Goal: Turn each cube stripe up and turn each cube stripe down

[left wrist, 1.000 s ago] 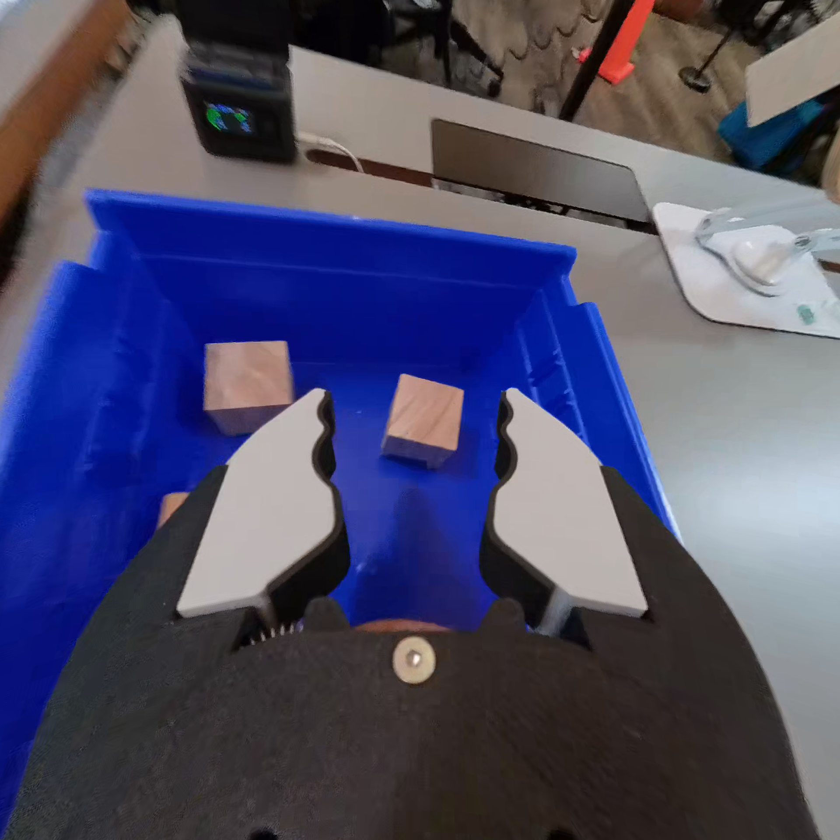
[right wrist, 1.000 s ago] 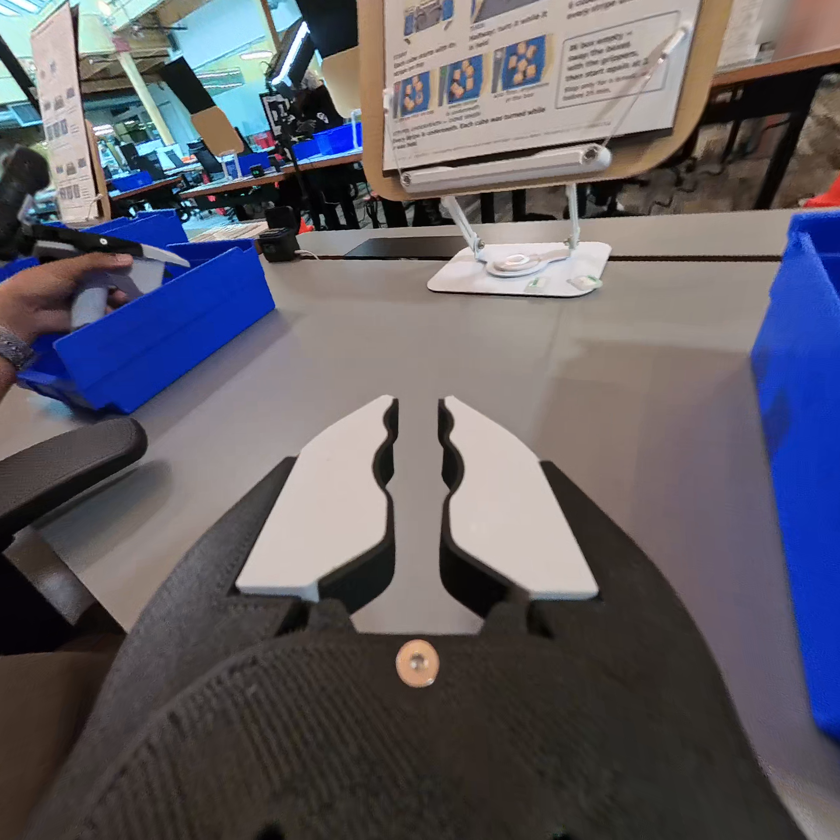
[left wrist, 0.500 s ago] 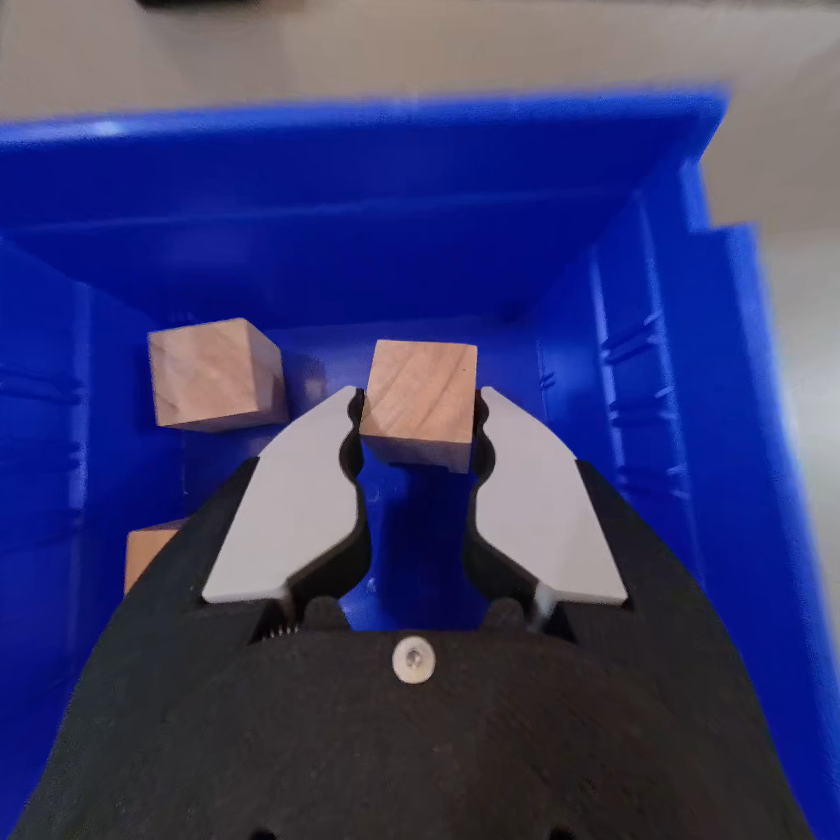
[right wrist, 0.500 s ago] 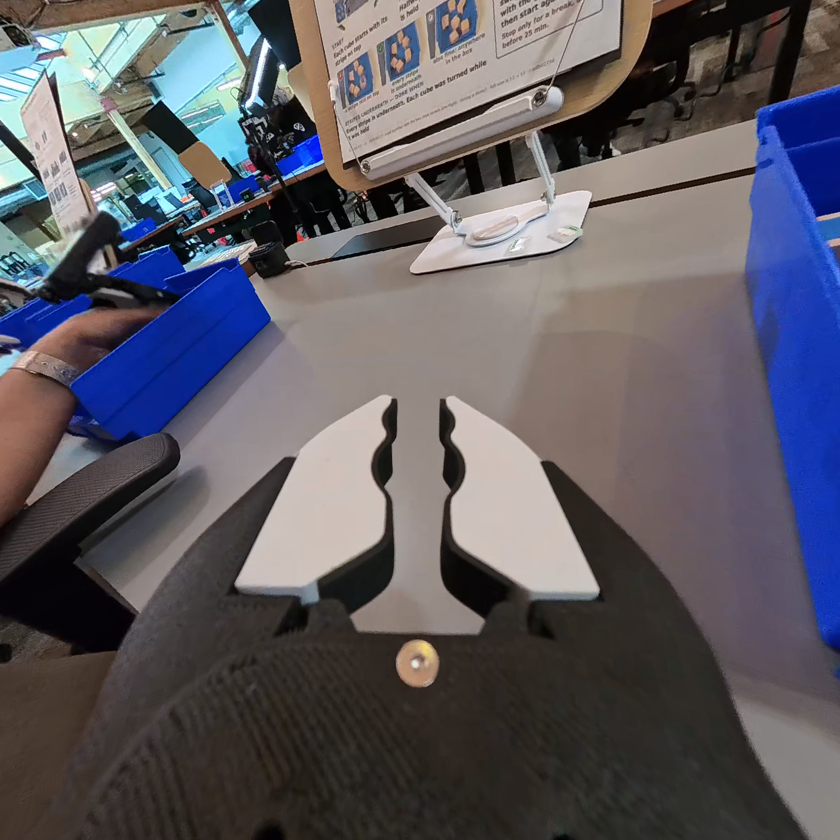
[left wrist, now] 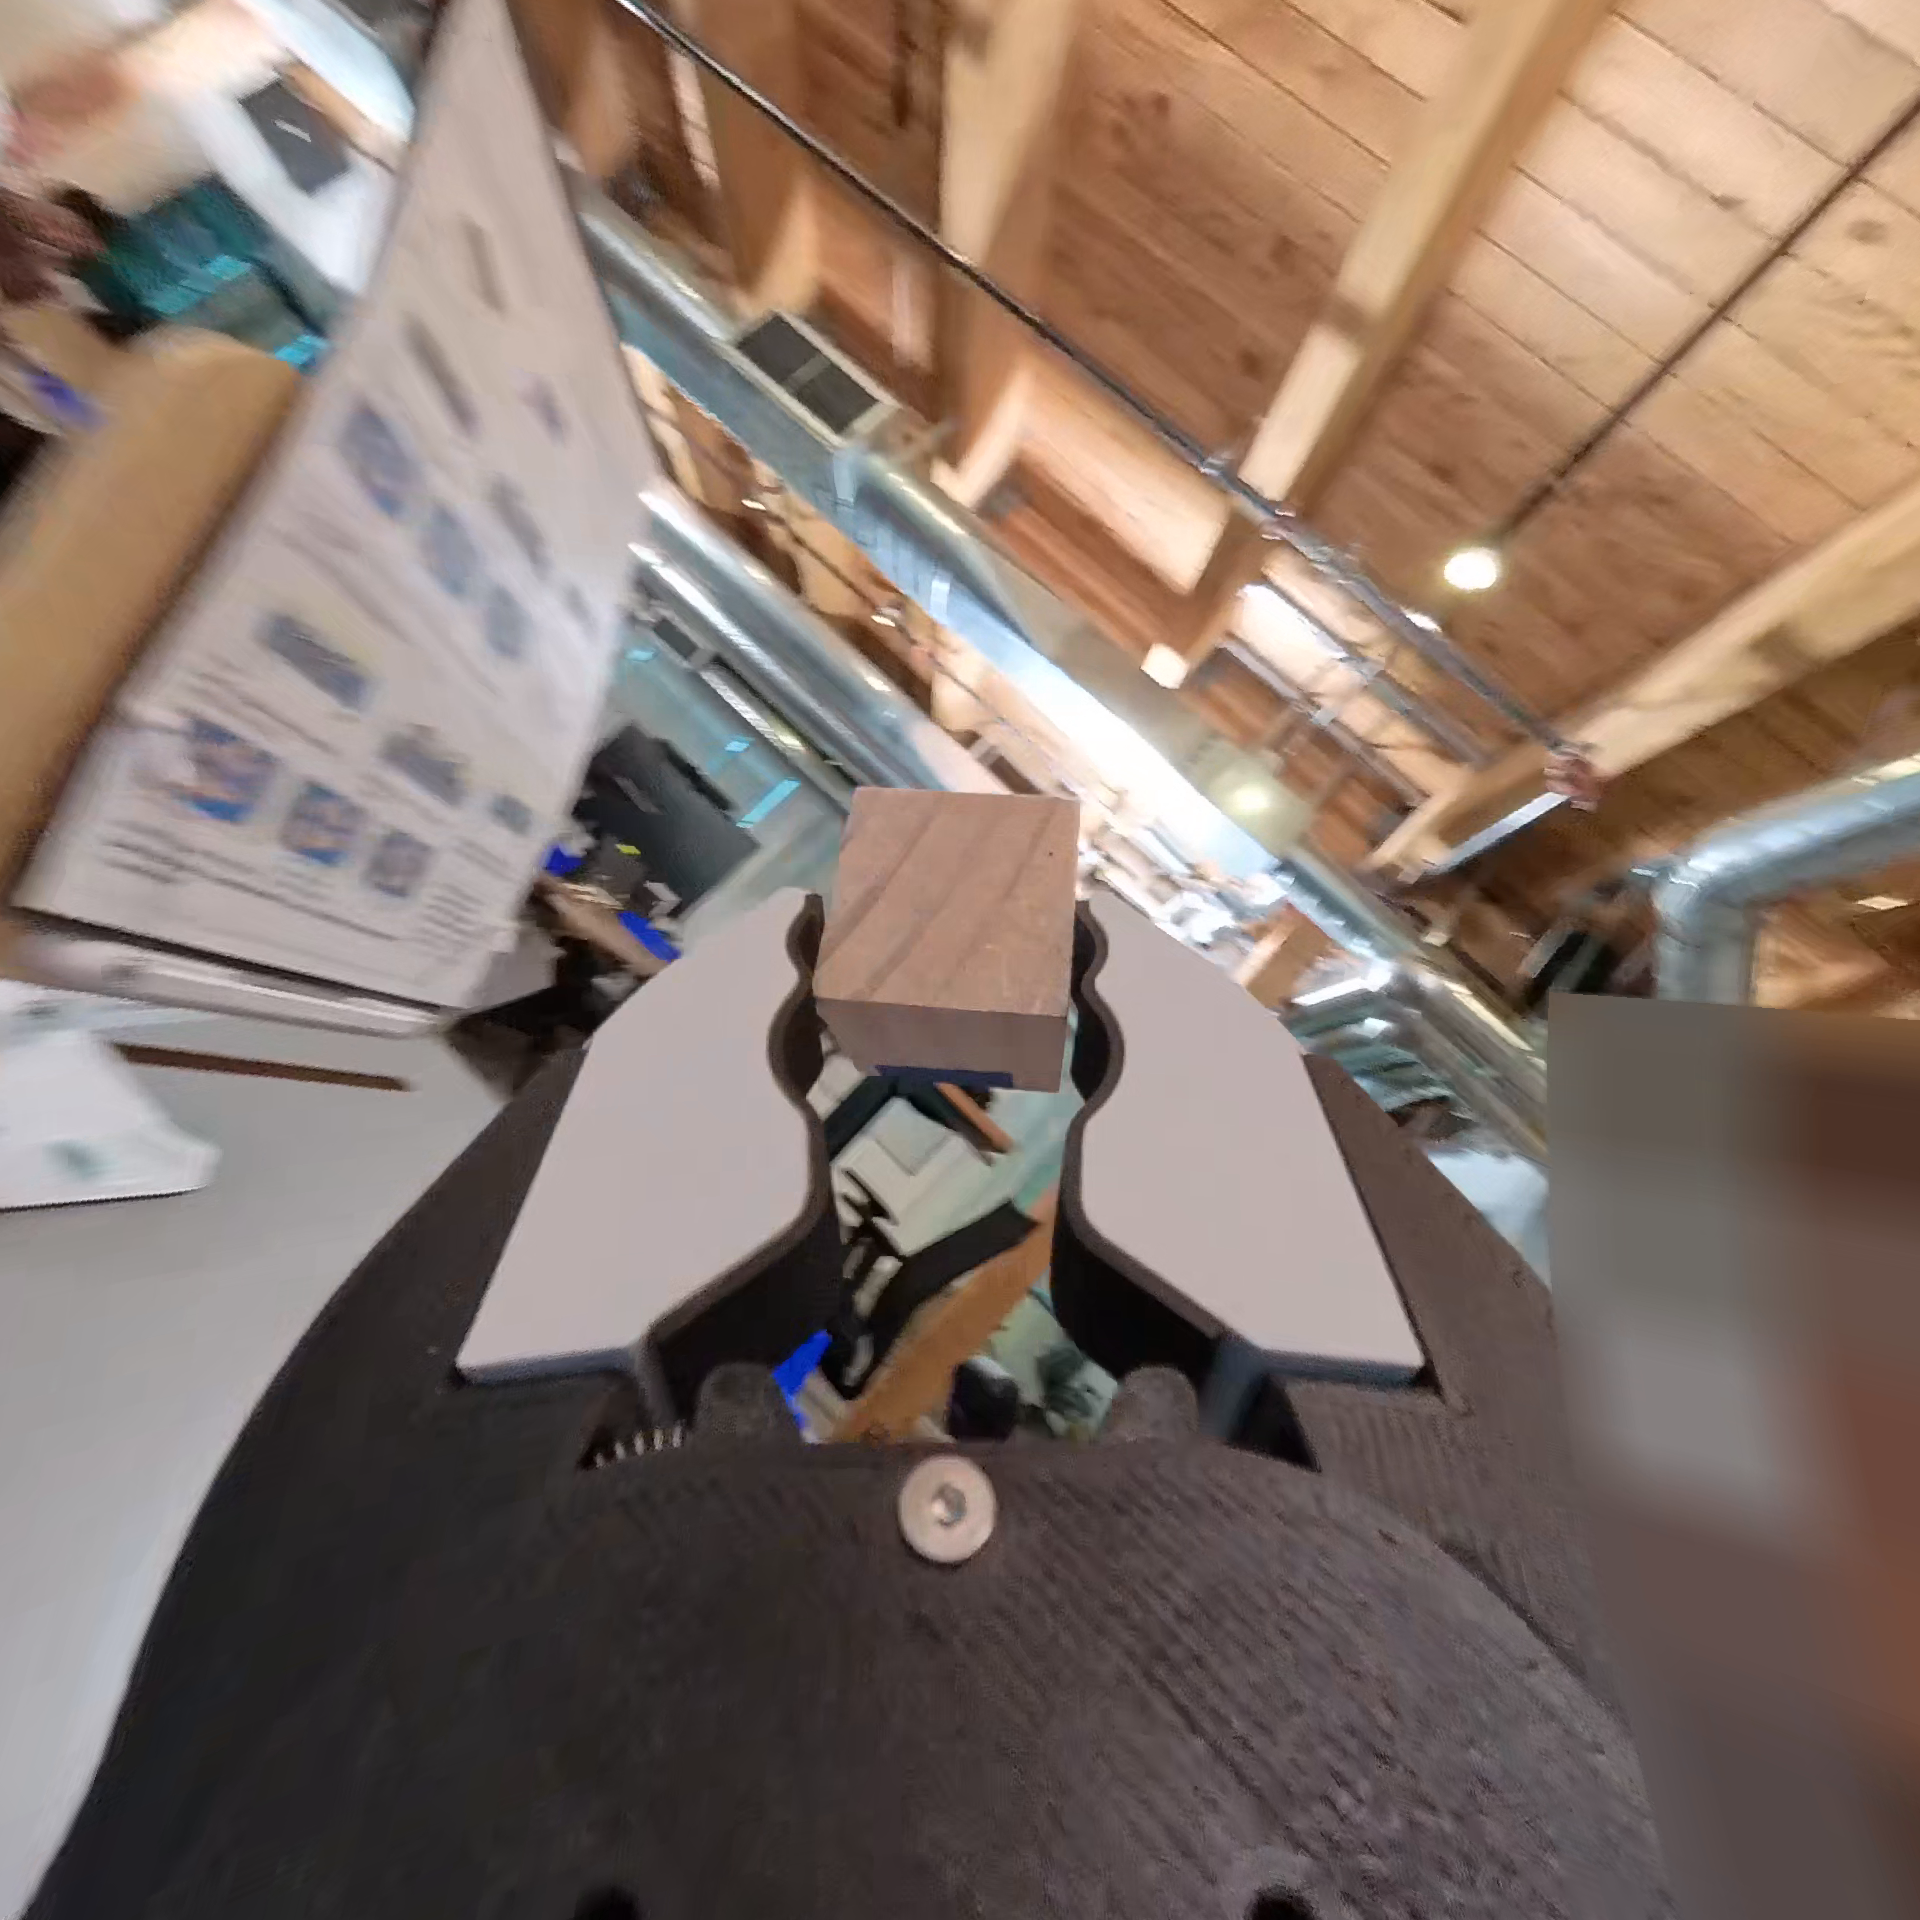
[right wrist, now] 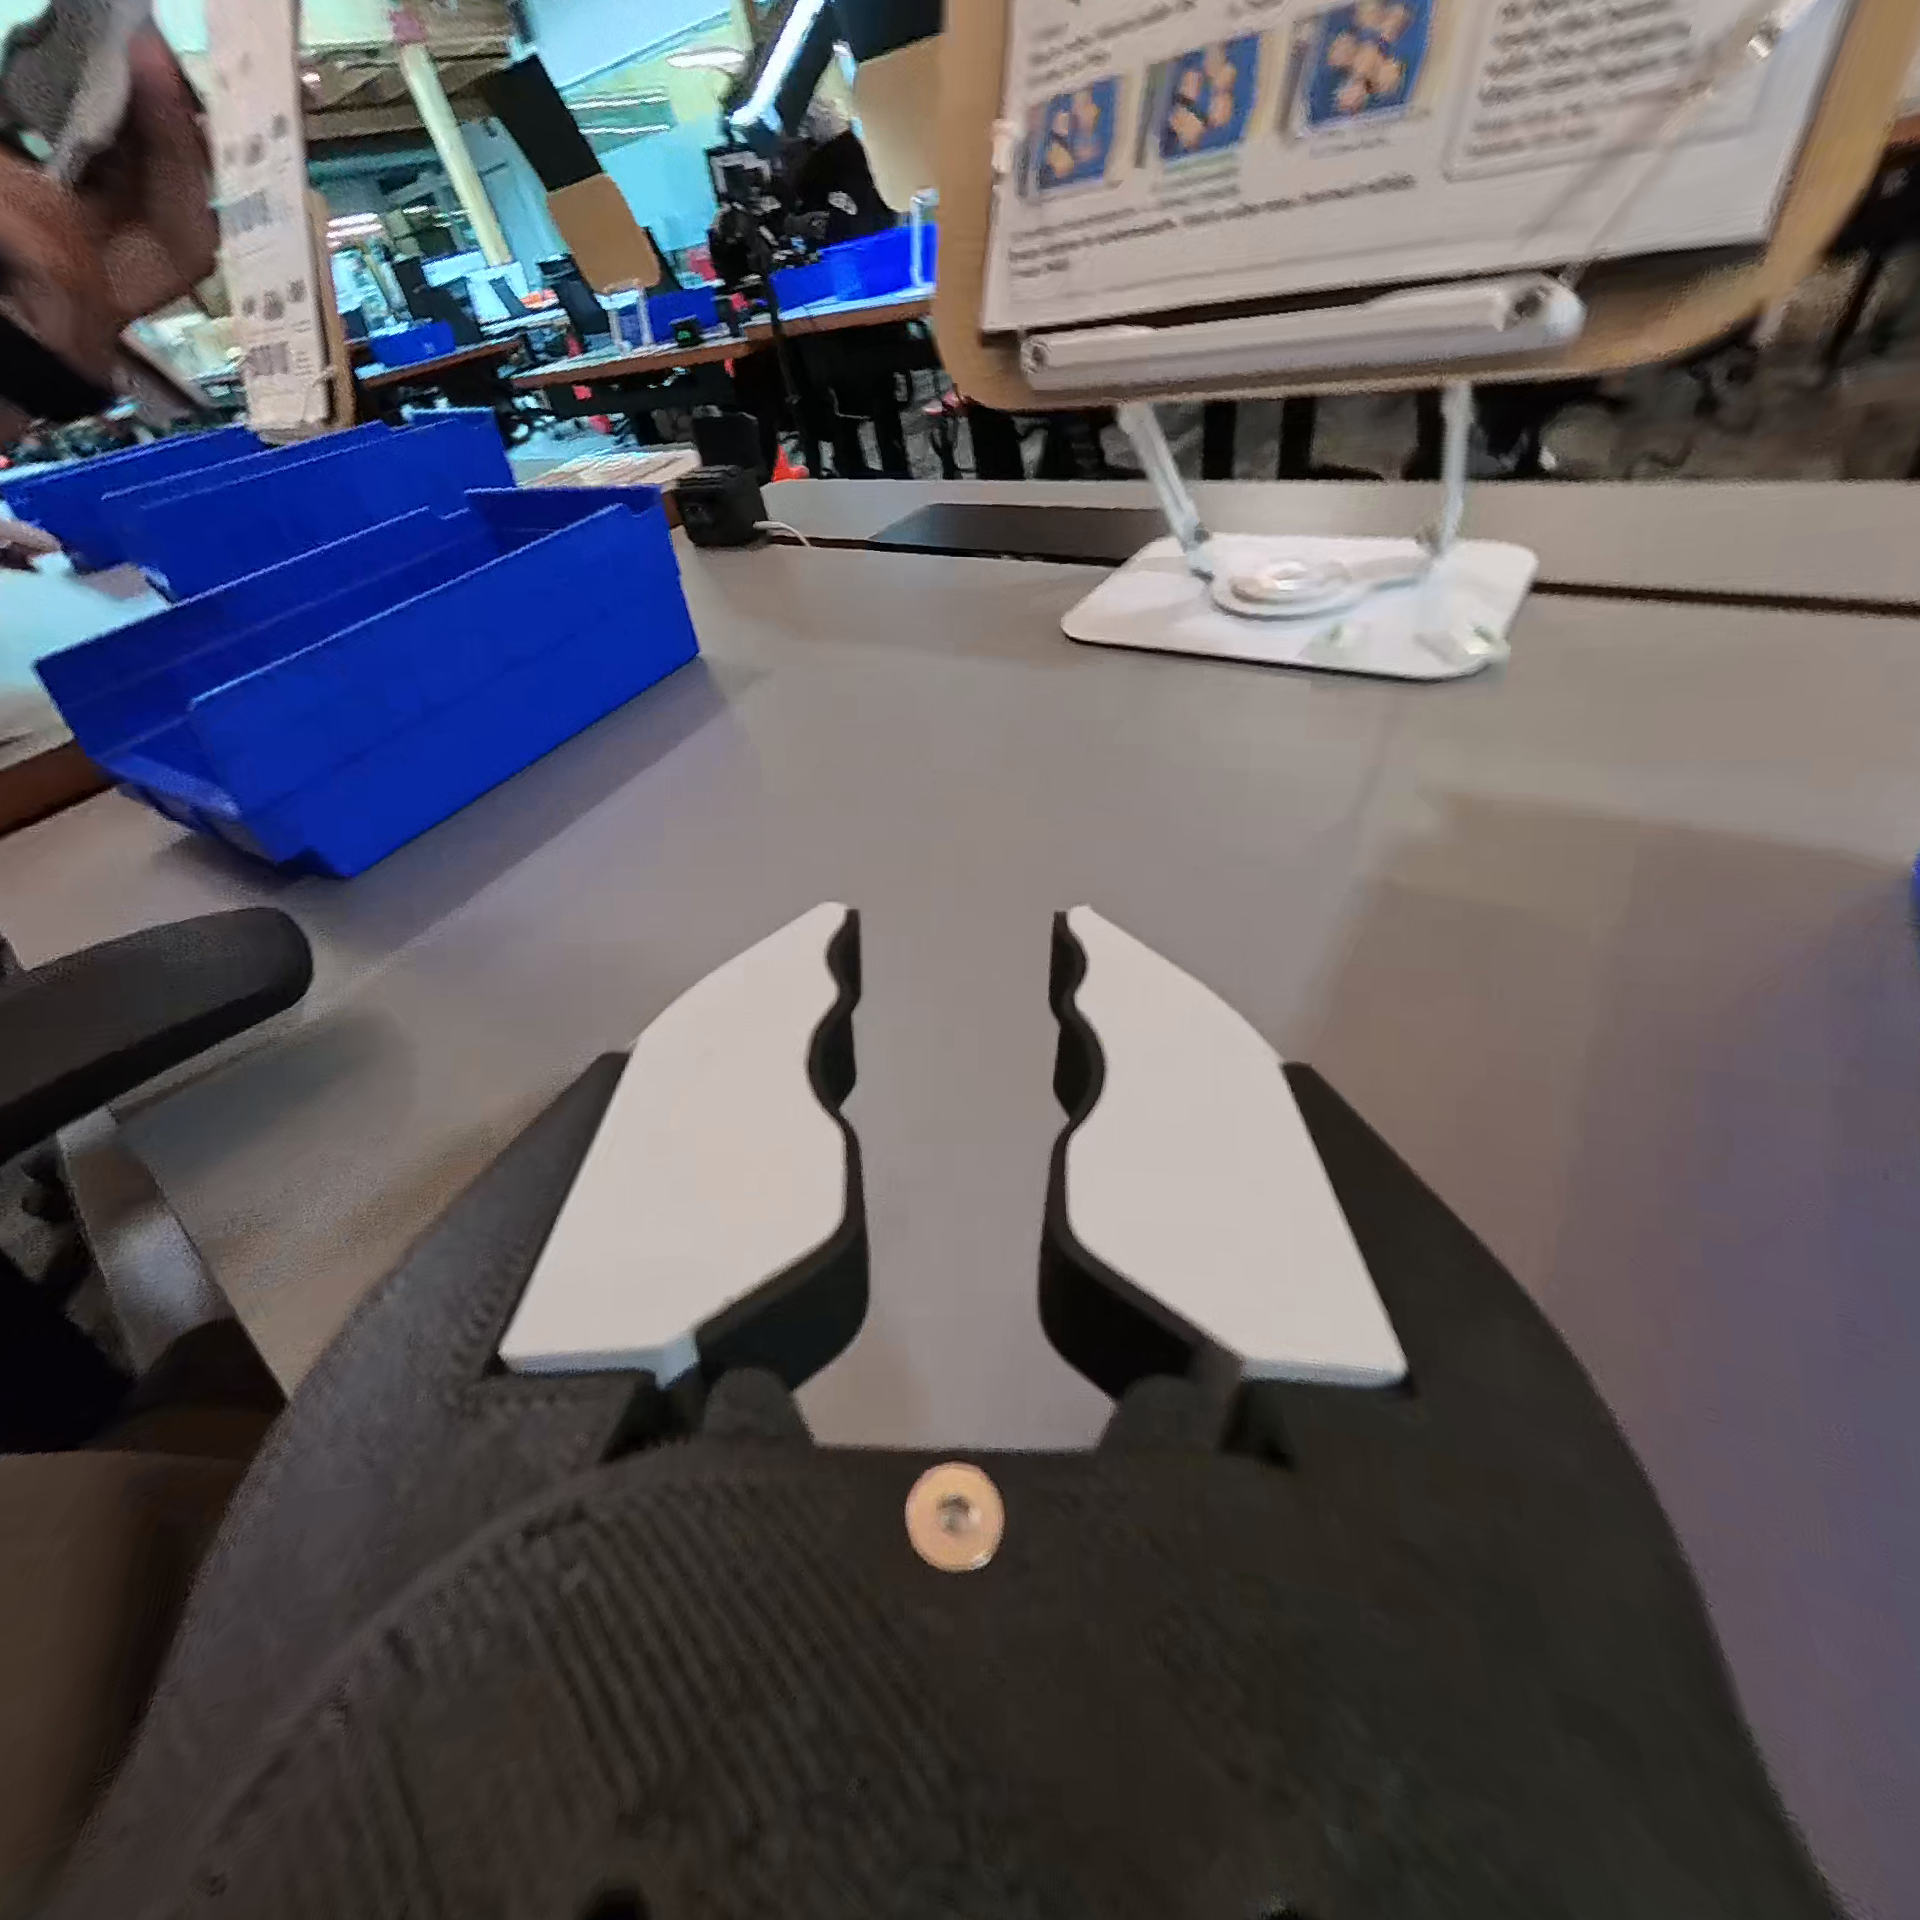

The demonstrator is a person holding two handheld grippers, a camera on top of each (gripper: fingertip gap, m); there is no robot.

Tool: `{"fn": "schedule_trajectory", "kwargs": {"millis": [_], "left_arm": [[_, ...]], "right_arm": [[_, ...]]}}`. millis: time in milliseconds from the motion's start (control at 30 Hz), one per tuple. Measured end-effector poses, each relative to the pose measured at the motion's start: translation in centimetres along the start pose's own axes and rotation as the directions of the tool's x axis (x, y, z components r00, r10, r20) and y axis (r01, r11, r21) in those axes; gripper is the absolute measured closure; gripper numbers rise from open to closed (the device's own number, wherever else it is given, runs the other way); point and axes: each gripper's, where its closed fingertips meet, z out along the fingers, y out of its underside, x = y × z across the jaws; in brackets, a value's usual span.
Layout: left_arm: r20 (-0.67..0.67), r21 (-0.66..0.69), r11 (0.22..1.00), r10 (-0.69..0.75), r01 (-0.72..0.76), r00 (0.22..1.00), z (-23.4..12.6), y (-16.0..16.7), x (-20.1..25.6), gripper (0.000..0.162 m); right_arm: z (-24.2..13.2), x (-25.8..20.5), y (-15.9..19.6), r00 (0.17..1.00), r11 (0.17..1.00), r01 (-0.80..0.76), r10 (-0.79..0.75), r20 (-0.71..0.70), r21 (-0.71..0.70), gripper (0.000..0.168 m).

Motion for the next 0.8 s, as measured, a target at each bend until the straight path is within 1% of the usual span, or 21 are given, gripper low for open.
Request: {"fn": "schedule_trajectory", "kwargs": {"millis": [67,167,233,267,333,367,400,433,467,600,700,733,767,800], "left_arm": [[-0.097,-0.021,0.997,-0.082,0.080,0.992,2.1,3.4,0.9,0.116],[-0.134,-0.104,0.971,-0.228,0.215,0.964,4.6,10.1,-0.6,0.116],[-0.091,-0.176,0.937,-0.322,0.303,0.942,5.5,15.3,-2.6,0.116],[-0.061,-0.201,0.916,-0.367,0.348,0.928,5.7,17.8,-3.8,0.116],[0.017,-0.229,0.858,-0.468,0.460,0.883,5.5,22.7,-5.9,0.116],[0.041,-0.234,0.829,-0.514,0.508,0.857,5.2,24.7,-6.6,0.116],[0.059,-0.241,0.802,-0.551,0.547,0.833,4.8,26.3,-7.1,0.116],[0.077,-0.244,0.779,-0.579,0.578,0.812,4.4,27.6,-7.5,0.116],[0.089,-0.243,0.767,-0.593,0.595,0.801,4.1,28.3,-7.7,0.116],[0.063,-0.284,0.779,-0.567,0.559,0.821,3.8,28.8,-7.0,0.115],[0.023,-0.290,0.782,-0.571,0.552,0.821,3.5,28.5,-6.5,0.116],[0.011,-0.285,0.783,-0.574,0.553,0.819,3.4,28.4,-6.5,0.116],[0.000,-0.278,0.790,-0.569,0.546,0.823,3.4,28.3,-6.5,0.116],[-0.007,-0.267,0.805,-0.551,0.530,0.834,3.4,28.2,-6.6,0.116]], "right_arm": [[0.5,-1.1,-0.7,0.997,0.997,0.076,-0.077,0.029,0.031,0.131],[0.8,-2.7,-2.2,0.970,0.964,0.239,-0.244,0.023,0.117,0.127],[0.8,-3.9,-3.0,0.926,0.911,0.372,-0.378,0.002,0.177,0.121],[0.9,-4.6,-3.1,0.891,0.873,0.447,-0.454,-0.008,0.195,0.116],[1.0,-5.6,-3.1,0.806,0.781,0.587,-0.590,-0.058,0.214,0.113],[1.0,-5.8,-3.4,0.771,0.738,0.633,-0.629,-0.102,0.234,0.114],[0.9,-6.0,-3.6,0.744,0.702,0.664,-0.654,-0.135,0.257,0.119],[0.9,-6.3,-3.6,0.725,0.678,0.683,-0.675,-0.138,0.270,0.122],[1.0,-6.6,-3.4,0.717,0.672,0.689,-0.687,-0.119,0.271,0.122],[1.6,-6.5,-3.2,0.775,0.735,0.616,-0.630,-0.048,0.284,0.119],[1.5,-6.6,-3.5,0.845,0.810,0.500,-0.533,0.029,0.306,0.115],[1.4,-6.8,-3.7,0.885,0.854,0.418,-0.460,0.074,0.310,0.113],[1.2,-7.0,-4.1,0.935,0.911,0.266,-0.323,0.145,0.316,0.109],[0.9,-7.2,-4.8,0.963,0.947,0.065,-0.142,0.231,0.314,0.106]]}}
